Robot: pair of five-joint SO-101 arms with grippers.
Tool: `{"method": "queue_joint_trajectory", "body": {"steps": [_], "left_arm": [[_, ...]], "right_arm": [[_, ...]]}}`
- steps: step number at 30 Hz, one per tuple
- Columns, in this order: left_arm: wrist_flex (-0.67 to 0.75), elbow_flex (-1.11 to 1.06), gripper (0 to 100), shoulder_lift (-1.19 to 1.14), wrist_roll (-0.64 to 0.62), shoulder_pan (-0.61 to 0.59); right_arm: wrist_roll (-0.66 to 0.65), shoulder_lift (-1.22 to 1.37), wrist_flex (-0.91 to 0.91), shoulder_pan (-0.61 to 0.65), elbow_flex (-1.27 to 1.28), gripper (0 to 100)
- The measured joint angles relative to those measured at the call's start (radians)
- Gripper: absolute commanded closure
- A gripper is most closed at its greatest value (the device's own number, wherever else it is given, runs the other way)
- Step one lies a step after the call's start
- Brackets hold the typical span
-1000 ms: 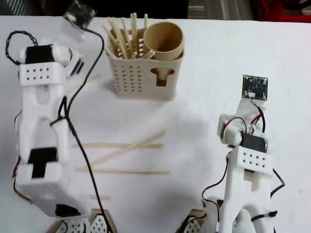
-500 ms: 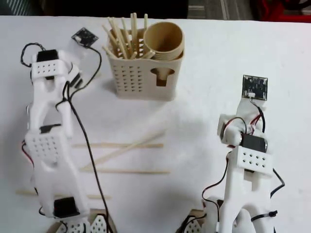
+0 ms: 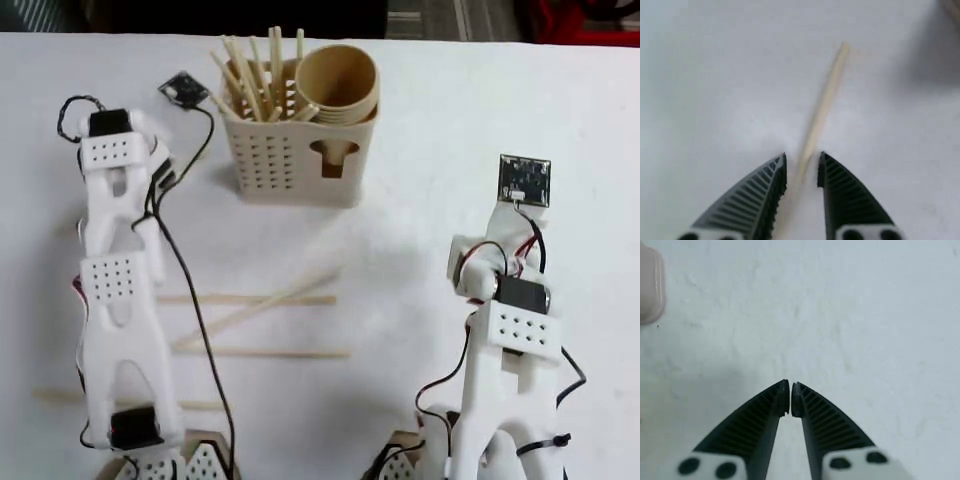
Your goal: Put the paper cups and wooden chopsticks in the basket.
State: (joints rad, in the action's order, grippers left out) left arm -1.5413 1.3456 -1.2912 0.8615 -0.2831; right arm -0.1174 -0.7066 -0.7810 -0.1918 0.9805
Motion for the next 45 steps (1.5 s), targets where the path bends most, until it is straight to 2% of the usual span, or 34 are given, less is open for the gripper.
{"method": "queue_joint_trajectory", "body": {"steps": [6, 15, 24, 36, 42, 45], "left_arm": [[-0.1, 0.127, 98, -0.077, 0.112, 0.009], [-0.233, 0.244, 98, -0.1, 0.12, 0.005], [-0.245, 0.281, 98, -0.084, -0.005, 0.003], [-0.245, 0.281, 98, 0.222, -0.209, 0.008], [-0.245, 0.281, 98, 0.423, -0.381, 0.097], [-0.245, 0.284, 98, 0.543, -0.427, 0.172]], "right_arm": [[0.0, 0.0, 0.0, 0.0, 0.0, 97.4], [0.0, 0.0, 0.0, 0.0, 0.0, 97.4], [0.0, 0.0, 0.0, 0.0, 0.0, 97.4], [0.0, 0.0, 0.0, 0.0, 0.0, 97.4], [0.0, 0.0, 0.0, 0.0, 0.0, 97.4], [0.0, 0.0, 0.0, 0.0, 0.0, 97.4]]}}
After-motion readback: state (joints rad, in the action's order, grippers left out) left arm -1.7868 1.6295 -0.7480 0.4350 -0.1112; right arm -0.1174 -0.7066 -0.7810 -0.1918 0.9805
